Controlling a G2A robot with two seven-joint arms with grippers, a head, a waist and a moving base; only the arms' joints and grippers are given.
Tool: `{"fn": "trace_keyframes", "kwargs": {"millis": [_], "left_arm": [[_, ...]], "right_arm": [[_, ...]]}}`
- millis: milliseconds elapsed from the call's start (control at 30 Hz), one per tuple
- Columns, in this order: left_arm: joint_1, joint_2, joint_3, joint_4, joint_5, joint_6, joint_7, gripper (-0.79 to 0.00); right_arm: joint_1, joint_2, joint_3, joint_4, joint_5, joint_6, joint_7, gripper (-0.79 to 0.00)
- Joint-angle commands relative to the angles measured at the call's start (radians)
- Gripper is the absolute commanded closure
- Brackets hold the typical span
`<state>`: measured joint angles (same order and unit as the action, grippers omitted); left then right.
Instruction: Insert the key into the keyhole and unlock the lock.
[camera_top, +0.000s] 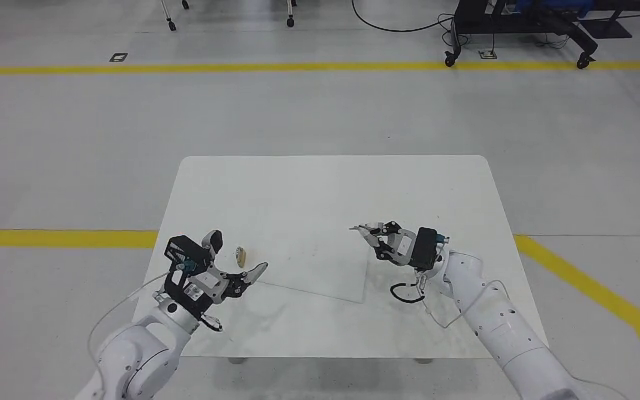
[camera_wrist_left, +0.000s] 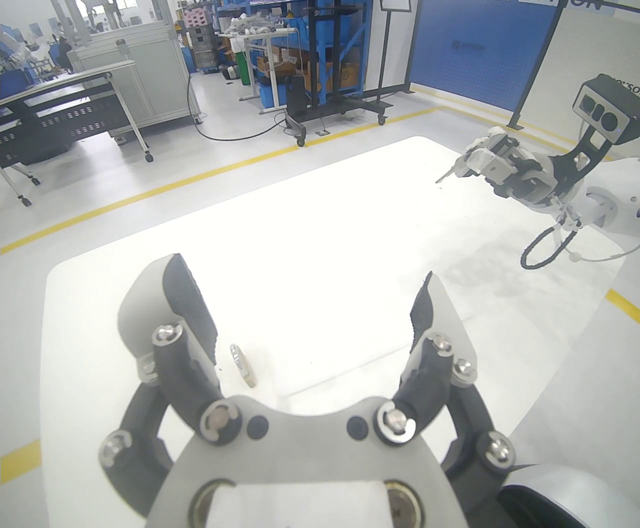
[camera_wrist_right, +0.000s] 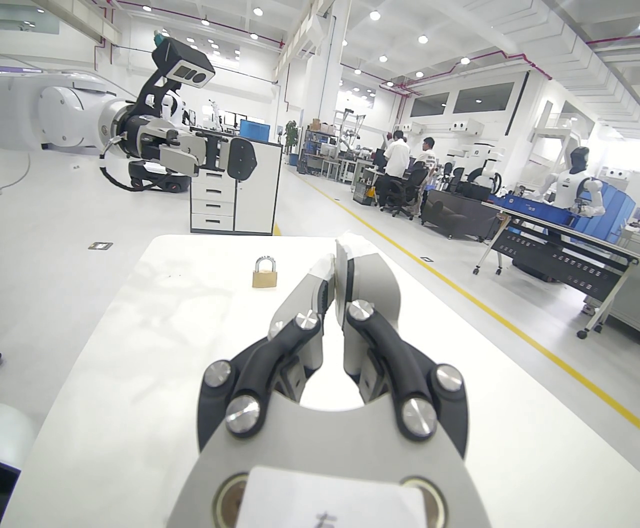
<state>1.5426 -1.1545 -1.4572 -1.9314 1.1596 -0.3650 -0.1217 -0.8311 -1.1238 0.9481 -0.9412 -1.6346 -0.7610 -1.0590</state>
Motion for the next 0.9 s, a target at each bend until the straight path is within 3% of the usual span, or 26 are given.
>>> {"fn": "trace_keyframes", "kwargs": {"millis": [0, 167, 300, 467, 700, 733, 800, 867], "left_arm": [[0.000, 0.000, 0.000, 0.000, 0.000, 0.000, 0.000, -0.785], [-0.006, -0.002, 0.020, 0.027, -0.038, -0.019, -0.002, -0.785], [-0.077, -0.005, 0.074, 0.119, -0.177, -0.163, -0.025, -0.785], [-0.194, -0.011, 0.163, 0.228, -0.195, -0.302, -0.057, -0.785], [-0.265, -0.023, 0.267, 0.267, -0.016, -0.277, -0.032, -0.785], [-0.270, -0.023, 0.277, 0.269, -0.001, -0.285, -0.031, -0.674], [-0.275, -0.023, 0.287, 0.276, 0.007, -0.293, -0.024, -0.560], [-0.277, -0.024, 0.291, 0.281, 0.001, -0.298, -0.013, -0.379]], "right_arm": [[0.000, 0.000, 0.000, 0.000, 0.000, 0.000, 0.000, 0.000], [0.000, 0.000, 0.000, 0.000, 0.000, 0.000, 0.000, 0.000], [0.005, -0.005, -0.004, -0.034, 0.043, -0.043, 0.064, 0.000], [0.057, -0.023, -0.034, -0.046, 0.090, -0.122, 0.225, 0.000], [0.131, -0.045, -0.105, -0.052, 0.065, -0.243, 0.301, 0.000], [0.141, -0.048, -0.112, -0.046, 0.064, -0.251, 0.300, 0.000], [0.159, -0.053, -0.125, -0.035, 0.063, -0.251, 0.288, 0.000], [0.175, -0.057, -0.138, -0.022, 0.063, -0.251, 0.268, 0.000]]}}
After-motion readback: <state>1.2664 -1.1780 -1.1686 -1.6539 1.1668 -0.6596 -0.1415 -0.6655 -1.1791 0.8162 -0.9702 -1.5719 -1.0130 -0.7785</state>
